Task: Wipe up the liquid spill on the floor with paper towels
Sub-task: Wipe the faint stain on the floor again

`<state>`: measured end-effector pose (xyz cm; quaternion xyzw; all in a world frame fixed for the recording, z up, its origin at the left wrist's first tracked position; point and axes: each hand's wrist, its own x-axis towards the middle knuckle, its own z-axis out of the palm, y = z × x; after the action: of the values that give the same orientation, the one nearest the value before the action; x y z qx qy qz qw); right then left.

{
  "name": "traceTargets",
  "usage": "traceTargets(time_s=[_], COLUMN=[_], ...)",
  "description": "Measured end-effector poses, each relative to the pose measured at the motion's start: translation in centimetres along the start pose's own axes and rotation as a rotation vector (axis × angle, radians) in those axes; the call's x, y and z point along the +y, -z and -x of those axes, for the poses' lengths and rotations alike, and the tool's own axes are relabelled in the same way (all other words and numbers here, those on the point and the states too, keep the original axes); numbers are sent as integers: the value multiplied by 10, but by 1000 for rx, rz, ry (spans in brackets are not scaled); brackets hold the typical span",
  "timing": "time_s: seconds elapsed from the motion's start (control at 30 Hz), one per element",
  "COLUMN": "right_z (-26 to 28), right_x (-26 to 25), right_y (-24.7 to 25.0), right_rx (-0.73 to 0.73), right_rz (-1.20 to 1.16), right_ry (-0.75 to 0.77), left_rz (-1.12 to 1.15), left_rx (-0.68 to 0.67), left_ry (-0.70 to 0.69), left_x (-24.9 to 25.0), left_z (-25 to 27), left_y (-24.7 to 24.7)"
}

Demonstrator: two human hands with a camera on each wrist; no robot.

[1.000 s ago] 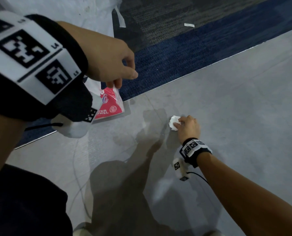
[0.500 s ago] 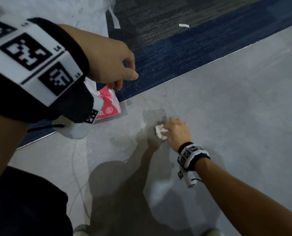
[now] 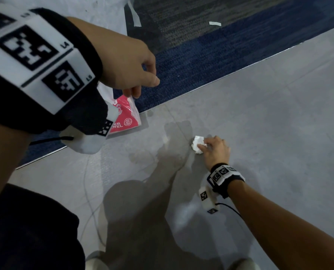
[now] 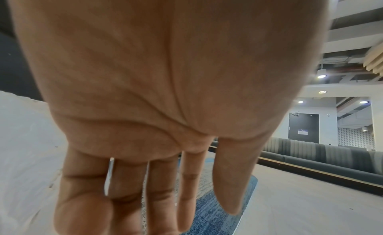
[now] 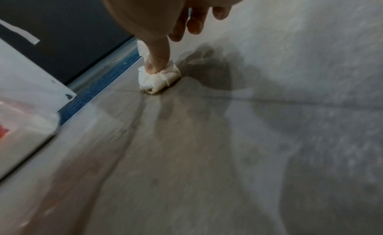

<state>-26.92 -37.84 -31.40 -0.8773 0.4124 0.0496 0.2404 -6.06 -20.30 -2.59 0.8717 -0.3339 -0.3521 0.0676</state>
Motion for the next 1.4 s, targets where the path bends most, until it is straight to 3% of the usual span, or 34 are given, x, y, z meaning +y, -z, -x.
traceTargets(time_s=[0.13, 0.37, 0.87, 1.23, 1.4], right_z=[12, 27, 25, 46, 41], right_x=[-12, -16, -26, -28, -29], right_y=[-13, -12, -8, -16, -22], right_rx=[-24, -28, -37, 42, 11], right_rz=[4, 135, 256, 303, 358], right_ry=[68, 327, 576, 525, 491], left_rz=[15, 23, 11, 12, 6], left_rx=[-9, -7, -9, -2, -3], left_ry=[7, 6, 16, 24, 25], left_x=[0, 2, 0, 0, 0], left_z=[0, 0, 5, 9, 11], left_y=[0, -1, 0, 1, 2])
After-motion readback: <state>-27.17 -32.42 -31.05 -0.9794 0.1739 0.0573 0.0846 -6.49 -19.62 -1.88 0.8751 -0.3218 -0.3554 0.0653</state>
